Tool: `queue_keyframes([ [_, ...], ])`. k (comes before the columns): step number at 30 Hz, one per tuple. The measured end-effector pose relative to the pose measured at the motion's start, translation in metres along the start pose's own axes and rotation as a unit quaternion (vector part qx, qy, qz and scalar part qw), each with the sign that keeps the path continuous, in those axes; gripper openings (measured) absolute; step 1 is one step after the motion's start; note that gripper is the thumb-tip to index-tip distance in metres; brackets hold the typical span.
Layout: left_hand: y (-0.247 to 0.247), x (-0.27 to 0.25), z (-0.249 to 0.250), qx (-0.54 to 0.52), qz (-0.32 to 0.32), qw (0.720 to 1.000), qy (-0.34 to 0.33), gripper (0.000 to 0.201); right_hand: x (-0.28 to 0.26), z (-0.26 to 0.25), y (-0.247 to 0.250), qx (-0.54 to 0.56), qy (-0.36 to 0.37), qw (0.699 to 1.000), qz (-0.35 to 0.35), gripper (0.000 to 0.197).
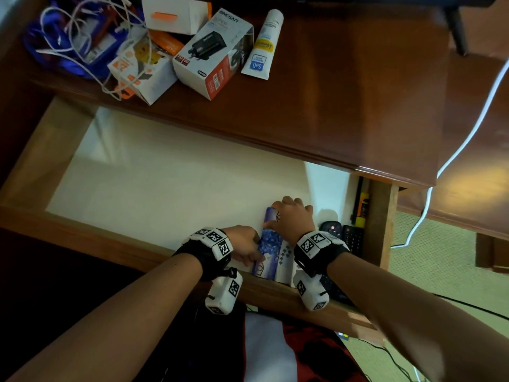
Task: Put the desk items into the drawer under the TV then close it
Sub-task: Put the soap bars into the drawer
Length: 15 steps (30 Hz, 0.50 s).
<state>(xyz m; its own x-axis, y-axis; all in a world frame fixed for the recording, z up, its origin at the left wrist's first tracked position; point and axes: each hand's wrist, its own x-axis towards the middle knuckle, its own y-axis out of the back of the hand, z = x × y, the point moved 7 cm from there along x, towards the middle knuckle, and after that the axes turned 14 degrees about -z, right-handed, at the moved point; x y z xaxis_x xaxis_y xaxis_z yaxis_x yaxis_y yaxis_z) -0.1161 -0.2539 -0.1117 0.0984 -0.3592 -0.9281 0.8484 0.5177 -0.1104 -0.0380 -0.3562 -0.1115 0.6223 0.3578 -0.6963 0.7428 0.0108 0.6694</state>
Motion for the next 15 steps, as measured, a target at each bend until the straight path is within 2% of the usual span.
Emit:
queue_keyframes([
  [4,-0.001,-0.001,0.0,0.012,0.025,1.0,0.002,0.046,-0.006,0.002,0.0,0.006,-0.005,1.0,0.001,0.049],
  [9,-0.008,-0.013,0.001,0.092,0.026,0.995,0.014,0.066,-0.015,0.007,0.0,0.034,-0.024,0.999,-0.009,0.038],
  [12,-0.012,-0.019,0.001,0.124,0.033,0.992,0.013,0.067,-0.019,0.003,0.002,0.005,-0.037,0.999,-0.003,0.029],
  [15,-0.014,-0.019,0.0,0.11,0.023,0.994,0.005,0.068,-0.023,0.001,0.004,0.005,-0.044,0.999,-0.017,0.028],
])
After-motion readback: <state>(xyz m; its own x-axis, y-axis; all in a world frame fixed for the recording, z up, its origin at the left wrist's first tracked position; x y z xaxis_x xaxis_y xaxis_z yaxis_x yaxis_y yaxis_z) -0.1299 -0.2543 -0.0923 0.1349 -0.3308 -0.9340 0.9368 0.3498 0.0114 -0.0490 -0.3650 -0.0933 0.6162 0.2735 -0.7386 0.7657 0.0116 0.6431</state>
